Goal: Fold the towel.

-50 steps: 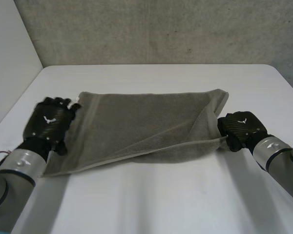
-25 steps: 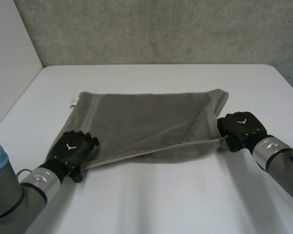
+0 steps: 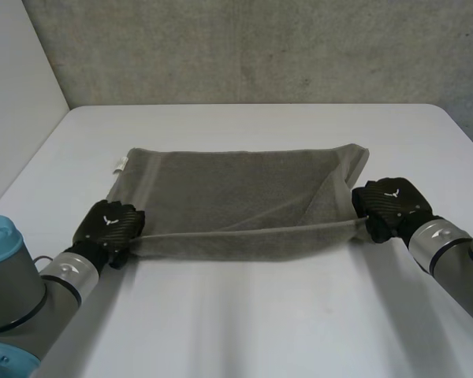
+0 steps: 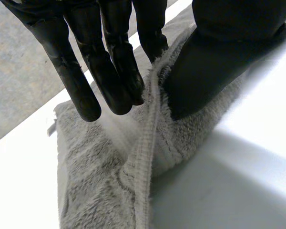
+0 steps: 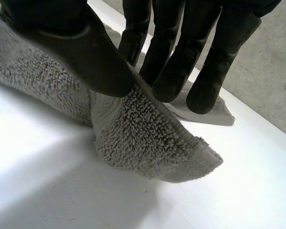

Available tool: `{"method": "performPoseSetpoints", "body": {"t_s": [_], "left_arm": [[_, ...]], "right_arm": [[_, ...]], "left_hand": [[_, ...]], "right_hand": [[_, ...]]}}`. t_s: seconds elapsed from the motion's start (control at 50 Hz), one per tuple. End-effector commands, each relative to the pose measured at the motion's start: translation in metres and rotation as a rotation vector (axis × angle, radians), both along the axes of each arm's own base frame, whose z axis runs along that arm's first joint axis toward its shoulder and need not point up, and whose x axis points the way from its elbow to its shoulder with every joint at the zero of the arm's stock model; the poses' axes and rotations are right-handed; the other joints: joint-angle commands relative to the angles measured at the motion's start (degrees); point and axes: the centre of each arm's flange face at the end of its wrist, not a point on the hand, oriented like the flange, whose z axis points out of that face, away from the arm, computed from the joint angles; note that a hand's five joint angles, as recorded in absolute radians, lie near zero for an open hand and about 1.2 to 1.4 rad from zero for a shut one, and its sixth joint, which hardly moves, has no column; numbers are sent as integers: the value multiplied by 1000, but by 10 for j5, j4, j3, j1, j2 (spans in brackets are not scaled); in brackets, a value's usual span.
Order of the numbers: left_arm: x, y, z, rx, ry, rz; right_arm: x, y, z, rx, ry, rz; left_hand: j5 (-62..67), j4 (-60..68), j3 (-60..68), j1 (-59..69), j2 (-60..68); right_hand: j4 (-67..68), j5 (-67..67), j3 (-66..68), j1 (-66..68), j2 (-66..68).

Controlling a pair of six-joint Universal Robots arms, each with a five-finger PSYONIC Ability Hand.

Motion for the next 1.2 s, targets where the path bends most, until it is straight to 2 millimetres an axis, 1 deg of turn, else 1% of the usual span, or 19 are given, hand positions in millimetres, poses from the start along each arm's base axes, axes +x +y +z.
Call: {"method": "performPoseSetpoints", "body": {"t_s": [0.02, 0.12, 0.24, 0.28, 0.36, 0.48, 0.56, 0.64, 0.72, 0.9, 0.98, 1.06, 1.08, 1.1, 1.12, 1.14, 1.16, 1.18, 1.2], "left_arm": [[10, 7, 22, -53, -8, 68], [10, 26, 49, -106, -4, 53], [18, 67, 94, -114, -3, 45], [19, 77, 99, -84, -15, 41], [24, 99, 99, 56, -112, 15], [25, 93, 90, 46, -170, 3], [19, 72, 77, -27, -156, -3], [14, 50, 73, -107, -141, 3], [3, 11, 61, -189, -128, 7], [-19, -67, 43, -244, -104, 4], [-25, -88, 37, -257, -88, 5], [-31, -110, 32, -271, -62, 9], [-31, -110, 32, -271, -62, 9], [-32, -115, 28, -269, -60, 14], [-33, -118, 25, -268, -59, 16], [-33, -118, 25, -268, -59, 16], [-33, -121, 22, -265, -62, 24], [-32, -123, 19, -259, -66, 39], [-32, -123, 19, -259, -66, 39]], "right_arm": [[-2, -3, 20, -52, -7, -5], [-4, 16, 62, -66, 92, 50], [-8, 48, 69, 71, 322, 193], [-21, 67, 72, 160, 483, 279], [-32, 82, 83, 196, 563, 334], [-39, 77, 95, 152, 583, 309], [-38, 73, 98, 129, 576, 302], [-32, 54, 93, 95, 526, 263], [-20, 36, 87, 60, 465, 228], [29, -25, 63, -127, 393, 125], [46, -62, 51, -271, 346, 76], [61, -77, 45, -388, 307, 73], [67, -83, 42, -439, 296, 64], [72, -88, 38, -471, 287, 59], [72, -88, 38, -472, 286, 59], [73, -93, 33, -495, 283, 43], [73, -93, 33, -496, 283, 43], [75, -96, 30, -515, 279, 26], [75, -98, 31, -529, 279, 1]], "left_hand": [[136, 125, 124, 140, 124], [136, 125, 124, 140, 124], [136, 125, 124, 140, 124], [136, 125, 124, 140, 124], [136, 125, 124, 140, 124], [136, 125, 124, 140, 124], [136, 125, 124, 140, 124], [136, 125, 124, 140, 124], [136, 125, 124, 140, 124], [136, 125, 124, 140, 124], [136, 125, 124, 140, 124], [119, 109, 108, 124, 108], [119, 109, 108, 124, 107], [-14, -24, -25, -9, -26], [-154, -164, -165, -149, -165], [-155, -165, -166, -150, -167], [-360, -370, -371, -355, -372], [-515, -526, -526, -510, -527], [-517, -527, -528, -512, -528]], "right_hand": [[30, 25, 30, 28, 38], [30, 25, 30, 28, 38], [30, 25, 30, 28, 38], [30, 25, 30, 28, 38], [30, 25, 30, 28, 38], [30, 25, 30, 28, 38], [30, 25, 30, 28, 38], [30, 25, 30, 28, 38], [30, 25, 30, 28, 38], [30, 25, 30, 28, 38], [30, 25, 30, 28, 38], [30, 25, 30, 28, 38], [-149, -154, -149, -151, -142], [-377, -382, -377, -379, -370], [-379, -385, -380, -382, -372], [-544, -550, -544, -547, -537], [-546, -551, -546, -548, -539], [-670, -675, -670, -672, -662], [-670, -675, -670, -672, -662]]}}
